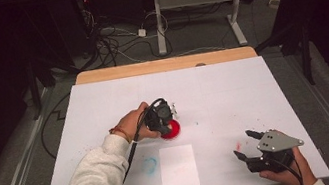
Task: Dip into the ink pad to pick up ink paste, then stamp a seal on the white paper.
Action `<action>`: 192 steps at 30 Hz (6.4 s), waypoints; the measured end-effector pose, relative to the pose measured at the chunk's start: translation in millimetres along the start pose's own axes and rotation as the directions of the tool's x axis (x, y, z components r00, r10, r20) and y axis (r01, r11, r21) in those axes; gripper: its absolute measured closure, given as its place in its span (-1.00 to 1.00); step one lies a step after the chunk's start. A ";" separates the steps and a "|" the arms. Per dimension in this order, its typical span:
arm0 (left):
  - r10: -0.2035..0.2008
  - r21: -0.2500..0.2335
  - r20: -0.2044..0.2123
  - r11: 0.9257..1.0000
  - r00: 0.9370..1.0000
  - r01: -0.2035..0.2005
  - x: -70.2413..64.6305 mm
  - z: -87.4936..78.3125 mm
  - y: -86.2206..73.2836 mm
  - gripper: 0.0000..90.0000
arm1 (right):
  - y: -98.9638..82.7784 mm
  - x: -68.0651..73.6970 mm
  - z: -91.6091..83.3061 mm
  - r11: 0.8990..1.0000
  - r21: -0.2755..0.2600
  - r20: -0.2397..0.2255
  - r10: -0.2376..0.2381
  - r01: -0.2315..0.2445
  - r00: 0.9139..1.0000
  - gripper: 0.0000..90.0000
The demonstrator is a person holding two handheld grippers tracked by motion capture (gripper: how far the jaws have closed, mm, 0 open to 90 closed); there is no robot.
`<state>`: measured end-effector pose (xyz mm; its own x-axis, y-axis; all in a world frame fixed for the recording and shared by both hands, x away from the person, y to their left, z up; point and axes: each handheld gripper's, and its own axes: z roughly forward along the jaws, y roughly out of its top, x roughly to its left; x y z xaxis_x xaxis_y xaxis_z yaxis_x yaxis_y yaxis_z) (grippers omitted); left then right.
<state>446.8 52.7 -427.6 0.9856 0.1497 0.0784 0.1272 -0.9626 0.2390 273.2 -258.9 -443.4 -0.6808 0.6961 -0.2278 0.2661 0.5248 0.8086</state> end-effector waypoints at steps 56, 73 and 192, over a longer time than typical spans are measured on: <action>-0.040 -0.126 -0.098 0.992 0.994 0.027 -4.0 -58.6 5.0 0.63 | 0.6 1.6 0.3 1.000 0.015 0.008 -0.012 0.012 1.000 -0.39; -0.056 -0.026 -0.013 0.998 0.998 0.056 2.4 -7.4 6.2 0.63 | -0.9 1.3 1.3 1.000 0.024 0.000 -0.017 0.017 1.000 -0.39; -0.077 -0.321 -0.095 0.946 0.992 0.043 -71.0 -58.6 -50.1 0.63 | -0.4 2.0 -0.6 0.998 0.039 0.053 -0.053 0.051 0.997 -0.39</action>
<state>363.9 103.5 -388.4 0.9578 0.2444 0.1511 0.1270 -0.8318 0.5404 271.3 -258.1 -443.9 -0.6564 0.6927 -0.2987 0.2574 0.5779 0.7744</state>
